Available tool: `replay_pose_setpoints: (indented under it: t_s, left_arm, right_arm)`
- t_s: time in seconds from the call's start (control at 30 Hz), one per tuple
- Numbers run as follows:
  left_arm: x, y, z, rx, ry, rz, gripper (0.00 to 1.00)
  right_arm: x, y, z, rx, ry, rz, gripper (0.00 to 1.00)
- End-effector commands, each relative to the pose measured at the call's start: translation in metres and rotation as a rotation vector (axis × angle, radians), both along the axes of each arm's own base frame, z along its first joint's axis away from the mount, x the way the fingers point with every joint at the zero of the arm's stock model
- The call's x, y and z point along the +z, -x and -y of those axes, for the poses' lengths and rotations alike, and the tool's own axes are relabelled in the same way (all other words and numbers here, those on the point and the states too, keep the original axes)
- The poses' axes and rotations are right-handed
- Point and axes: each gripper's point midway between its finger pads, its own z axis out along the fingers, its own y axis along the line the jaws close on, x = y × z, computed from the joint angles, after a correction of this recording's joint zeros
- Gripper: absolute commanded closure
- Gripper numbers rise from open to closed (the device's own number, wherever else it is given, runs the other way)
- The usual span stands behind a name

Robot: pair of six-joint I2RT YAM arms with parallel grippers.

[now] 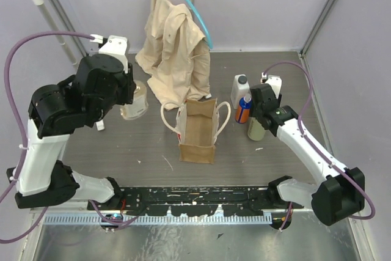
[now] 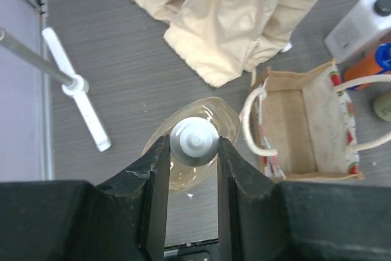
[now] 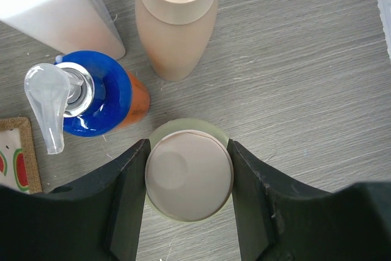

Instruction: Take the personal care products out of the canvas bag

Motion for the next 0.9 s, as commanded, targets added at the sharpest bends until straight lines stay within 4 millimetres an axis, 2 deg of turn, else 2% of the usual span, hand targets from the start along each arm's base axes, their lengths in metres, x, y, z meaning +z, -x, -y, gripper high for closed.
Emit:
replay_pose_setpoints:
  t_s: [0.0, 0.1, 0.4, 0.6, 0.67, 0.87]
  left_arm:
    - [0.007, -0.012, -0.01, 0.082, 0.027, 0.078, 1.0]
    - [-0.013, -0.015, -0.009, 0.1, 0.01, 0.052, 1.0]
    - [-0.068, -0.007, -0.008, 0.102, 0.104, 0.024, 1.0]
    - [-0.126, -0.005, 0.005, 0.092, 0.102, -0.065, 1.0]
    - [-0.137, -0.009, 0.008, 0.098, 0.106, -0.061, 1.0]
    - [-0.143, -0.027, 0.02, 0.105, 0.106, -0.002, 1.0]
  right_arm:
    - [0.028, -0.025, -0.006, -0.022, -0.057, 0.145, 0.69]
    - [0.024, -0.026, -0.007, -0.019, -0.061, 0.138, 0.69]
    - [0.021, -0.025, -0.007, -0.016, -0.061, 0.129, 0.66]
    - [0.019, -0.023, -0.007, -0.012, -0.061, 0.126, 0.66]
    - [0.018, -0.023, -0.007, -0.011, -0.061, 0.124, 0.66]
    - [0.026, -0.025, -0.009, -0.003, -0.075, 0.138, 0.66]
